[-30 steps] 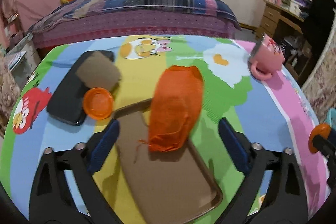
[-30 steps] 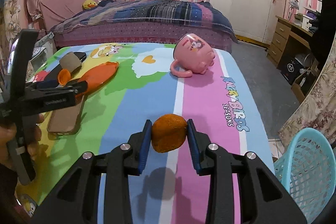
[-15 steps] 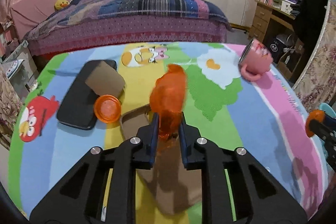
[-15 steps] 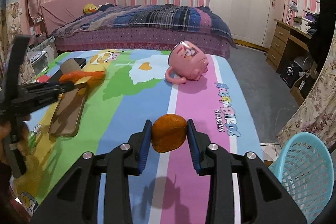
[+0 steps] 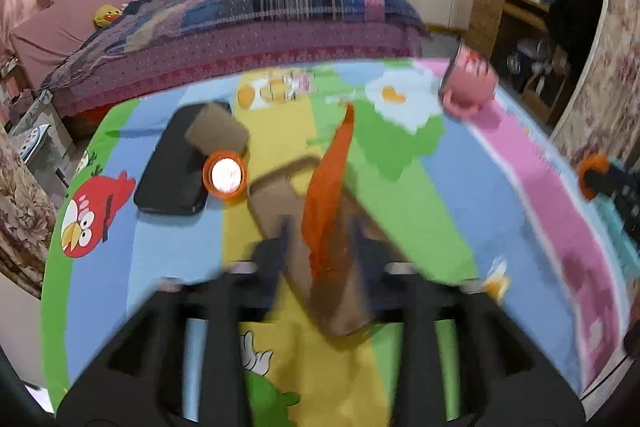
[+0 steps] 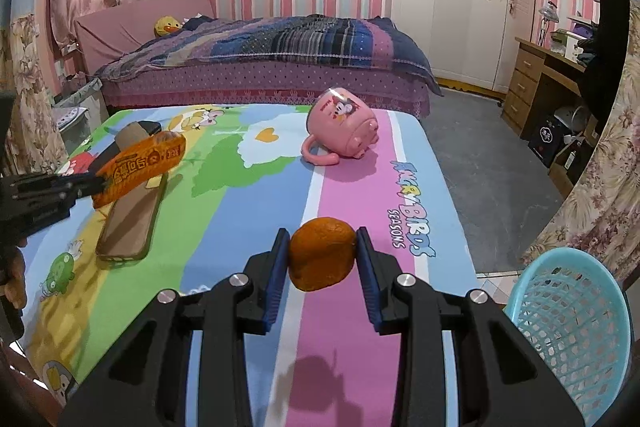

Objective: Collect trash
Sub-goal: 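Lift the orange plastic bag with the left tool while the right tool holds the tangerine, then carry the orange bag and tangerine over the blue basket with both tools, then open the left tool to drop the bag while the right tool drops the tangerine into the basket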

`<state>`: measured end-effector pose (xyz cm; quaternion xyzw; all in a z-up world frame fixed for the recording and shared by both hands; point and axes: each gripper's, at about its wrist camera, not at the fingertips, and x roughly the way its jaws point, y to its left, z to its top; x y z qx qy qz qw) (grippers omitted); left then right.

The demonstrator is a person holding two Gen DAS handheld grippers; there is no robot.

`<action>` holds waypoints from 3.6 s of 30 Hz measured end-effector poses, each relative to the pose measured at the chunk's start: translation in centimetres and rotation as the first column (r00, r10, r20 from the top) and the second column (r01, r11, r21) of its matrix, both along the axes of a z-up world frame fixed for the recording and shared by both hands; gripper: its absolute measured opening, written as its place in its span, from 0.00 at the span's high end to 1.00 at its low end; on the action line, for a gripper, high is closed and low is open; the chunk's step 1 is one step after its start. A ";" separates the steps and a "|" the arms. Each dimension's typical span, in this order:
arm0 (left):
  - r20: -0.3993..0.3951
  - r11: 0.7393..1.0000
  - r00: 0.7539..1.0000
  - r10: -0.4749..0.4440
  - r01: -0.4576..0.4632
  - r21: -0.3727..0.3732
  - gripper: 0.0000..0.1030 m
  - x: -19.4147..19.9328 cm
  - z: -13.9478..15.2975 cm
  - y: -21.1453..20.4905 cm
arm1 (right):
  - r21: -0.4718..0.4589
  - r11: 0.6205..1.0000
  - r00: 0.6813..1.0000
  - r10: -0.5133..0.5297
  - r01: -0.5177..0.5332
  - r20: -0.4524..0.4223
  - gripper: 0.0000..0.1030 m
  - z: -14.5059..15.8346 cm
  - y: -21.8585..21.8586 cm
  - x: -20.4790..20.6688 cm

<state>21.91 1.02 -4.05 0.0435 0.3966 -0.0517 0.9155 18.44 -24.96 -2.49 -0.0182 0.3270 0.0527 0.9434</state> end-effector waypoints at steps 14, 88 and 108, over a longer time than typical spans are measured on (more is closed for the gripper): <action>-0.063 1.000 0.998 -0.009 0.010 0.013 0.35 1.7 -2.7 -1.3 | 0.006 1.000 1.000 0.003 -0.003 -0.015 0.67 -0.5 -0.7 0.2; 0.142 0.905 0.896 -0.421 0.426 -0.003 0.14 -6.8 0.3 -34.3 | 0.040 0.797 0.796 -0.604 0.603 0.028 0.67 -0.2 -27.3 -13.7; 0.172 0.980 0.965 -0.197 0.201 -0.003 0.07 -5.9 2.9 -21.9 | -0.043 0.802 0.803 -0.596 0.596 0.028 0.29 -0.9 -24.2 -10.2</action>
